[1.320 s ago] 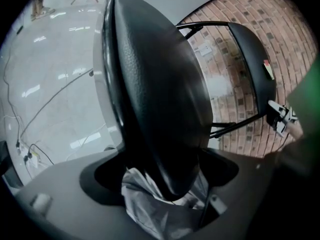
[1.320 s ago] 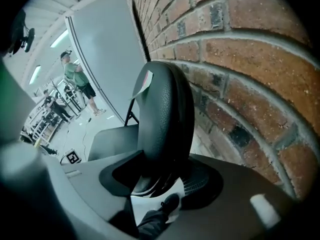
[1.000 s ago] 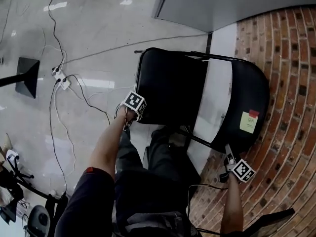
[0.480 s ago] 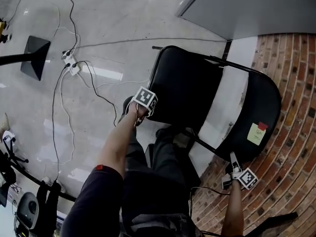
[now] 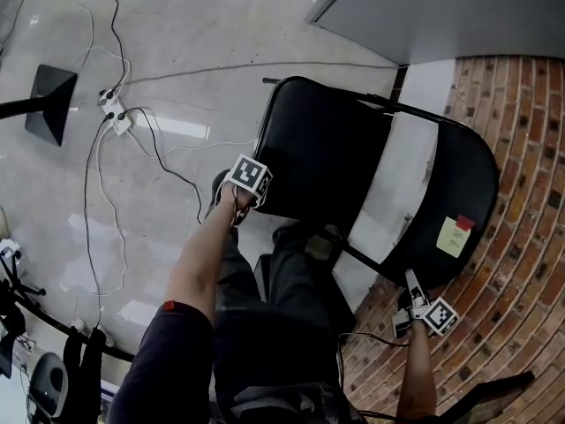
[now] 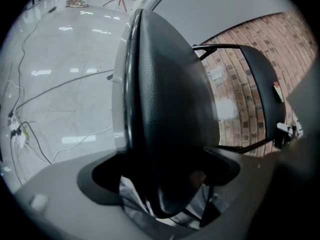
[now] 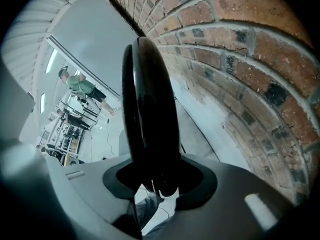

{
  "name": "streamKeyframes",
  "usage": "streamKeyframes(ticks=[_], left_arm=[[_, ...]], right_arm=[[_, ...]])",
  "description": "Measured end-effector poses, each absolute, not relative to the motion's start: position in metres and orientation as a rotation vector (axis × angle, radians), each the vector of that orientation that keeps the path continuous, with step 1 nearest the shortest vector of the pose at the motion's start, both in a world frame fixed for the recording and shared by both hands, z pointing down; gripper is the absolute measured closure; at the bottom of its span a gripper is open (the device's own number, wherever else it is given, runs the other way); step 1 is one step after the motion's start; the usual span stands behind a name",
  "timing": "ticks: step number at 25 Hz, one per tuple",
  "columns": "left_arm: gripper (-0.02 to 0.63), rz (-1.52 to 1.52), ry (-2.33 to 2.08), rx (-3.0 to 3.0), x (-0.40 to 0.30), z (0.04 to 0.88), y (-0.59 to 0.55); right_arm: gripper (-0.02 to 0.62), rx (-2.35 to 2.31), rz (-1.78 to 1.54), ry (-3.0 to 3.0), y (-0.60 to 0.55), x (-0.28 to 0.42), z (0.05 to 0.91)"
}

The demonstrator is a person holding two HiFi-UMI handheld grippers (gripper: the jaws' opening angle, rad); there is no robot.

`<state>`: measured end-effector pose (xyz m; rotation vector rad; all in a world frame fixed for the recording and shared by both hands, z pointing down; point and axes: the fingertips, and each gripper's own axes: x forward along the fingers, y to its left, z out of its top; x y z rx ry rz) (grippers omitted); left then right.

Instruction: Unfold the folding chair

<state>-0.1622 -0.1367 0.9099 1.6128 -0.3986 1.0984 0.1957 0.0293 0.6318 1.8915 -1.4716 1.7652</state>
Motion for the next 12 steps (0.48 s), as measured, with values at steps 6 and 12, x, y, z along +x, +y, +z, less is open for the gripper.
streamKeyframes(ticks=[6,12], left_arm=[[0.117,1.085,-0.385,1.61,-0.164,0.916,-0.137],[0.117,1.072,-0.378,1.616,-0.169,0.923,-0.14]], right_arm=[[0.439,1.868,1.782,-1.459,0.025,0.188,0.632],[0.439,1.833,1.801,-1.472,0.02,0.175,0.633]])
